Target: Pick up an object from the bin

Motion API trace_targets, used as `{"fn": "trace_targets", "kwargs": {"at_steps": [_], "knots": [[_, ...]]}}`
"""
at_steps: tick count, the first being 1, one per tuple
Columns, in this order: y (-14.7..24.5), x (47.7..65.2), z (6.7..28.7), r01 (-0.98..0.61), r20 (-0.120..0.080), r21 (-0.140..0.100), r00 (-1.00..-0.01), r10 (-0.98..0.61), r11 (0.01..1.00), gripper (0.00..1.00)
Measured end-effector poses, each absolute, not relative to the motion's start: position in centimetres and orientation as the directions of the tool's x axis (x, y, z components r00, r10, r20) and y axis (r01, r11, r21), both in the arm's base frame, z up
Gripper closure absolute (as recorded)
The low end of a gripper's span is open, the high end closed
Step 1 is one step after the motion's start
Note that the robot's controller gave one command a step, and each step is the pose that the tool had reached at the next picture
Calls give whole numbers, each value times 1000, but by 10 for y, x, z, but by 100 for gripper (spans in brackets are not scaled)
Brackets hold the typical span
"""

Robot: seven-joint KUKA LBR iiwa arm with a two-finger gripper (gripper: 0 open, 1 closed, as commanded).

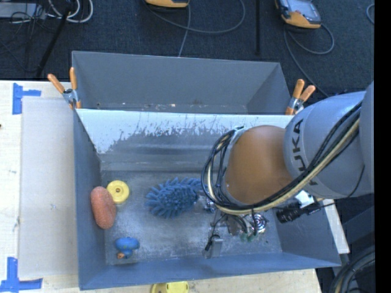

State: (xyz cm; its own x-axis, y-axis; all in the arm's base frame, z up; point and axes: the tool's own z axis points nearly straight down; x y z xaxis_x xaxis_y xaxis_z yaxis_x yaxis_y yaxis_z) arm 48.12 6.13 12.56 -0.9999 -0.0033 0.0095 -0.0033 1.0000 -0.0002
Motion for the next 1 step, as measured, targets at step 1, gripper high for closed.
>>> {"fn": "trace_targets", "kwargs": {"at_steps": [1], "knots": [[61,483,130,-1,2,0,-1000,-1,1000,0]]}}
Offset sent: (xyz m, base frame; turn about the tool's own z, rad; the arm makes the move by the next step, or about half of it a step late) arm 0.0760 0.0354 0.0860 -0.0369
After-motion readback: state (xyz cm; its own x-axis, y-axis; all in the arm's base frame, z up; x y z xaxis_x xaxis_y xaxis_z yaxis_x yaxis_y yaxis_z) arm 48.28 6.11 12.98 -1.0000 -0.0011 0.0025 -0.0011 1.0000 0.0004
